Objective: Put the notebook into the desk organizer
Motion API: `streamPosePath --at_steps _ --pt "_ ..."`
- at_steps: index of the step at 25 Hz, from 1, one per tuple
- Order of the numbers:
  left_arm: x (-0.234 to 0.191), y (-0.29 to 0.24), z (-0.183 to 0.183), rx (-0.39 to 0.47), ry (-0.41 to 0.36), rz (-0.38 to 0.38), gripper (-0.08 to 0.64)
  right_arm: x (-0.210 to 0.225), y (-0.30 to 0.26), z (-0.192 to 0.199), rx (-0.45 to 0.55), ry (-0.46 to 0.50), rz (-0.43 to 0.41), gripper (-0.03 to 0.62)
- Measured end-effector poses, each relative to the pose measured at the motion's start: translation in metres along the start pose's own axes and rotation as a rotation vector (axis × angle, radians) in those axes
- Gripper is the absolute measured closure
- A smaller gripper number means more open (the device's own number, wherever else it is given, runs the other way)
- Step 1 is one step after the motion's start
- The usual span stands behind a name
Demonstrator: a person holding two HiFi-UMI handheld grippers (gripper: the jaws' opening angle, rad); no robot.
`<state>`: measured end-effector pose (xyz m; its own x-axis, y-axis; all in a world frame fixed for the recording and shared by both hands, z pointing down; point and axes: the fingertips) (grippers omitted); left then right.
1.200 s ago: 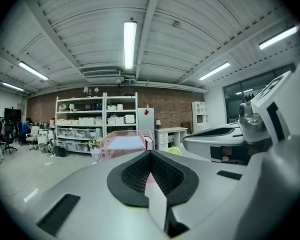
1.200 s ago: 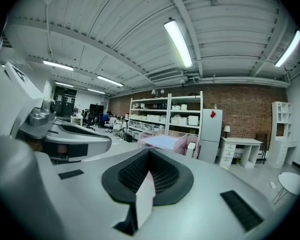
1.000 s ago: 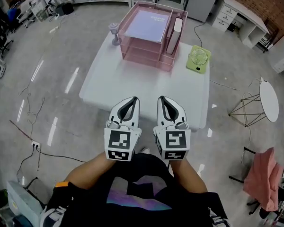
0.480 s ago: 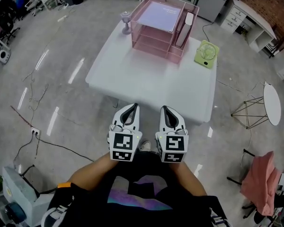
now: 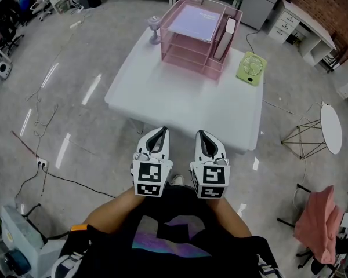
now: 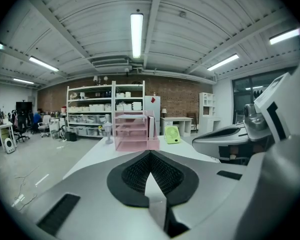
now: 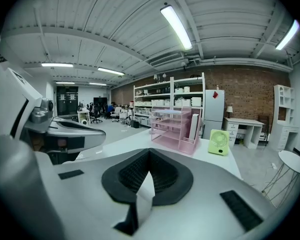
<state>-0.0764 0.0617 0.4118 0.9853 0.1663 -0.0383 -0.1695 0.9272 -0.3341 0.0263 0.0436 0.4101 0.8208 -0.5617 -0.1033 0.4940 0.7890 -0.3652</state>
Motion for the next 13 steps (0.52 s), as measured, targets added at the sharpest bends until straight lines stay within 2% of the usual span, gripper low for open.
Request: streamPosePath --at_steps 13 --pt "0.009 -0.013 0.000 -0.011 -0.004 0.018 0.551 0.009 -0.006 0.007 -0.013 -0.002 -0.006 0.577"
Point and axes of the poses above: the fingertips, and each gripper's own axes: y backward along the fingers, x to its right, z out of its underside, and after that the axes turned 4 degrees about y, right-handed
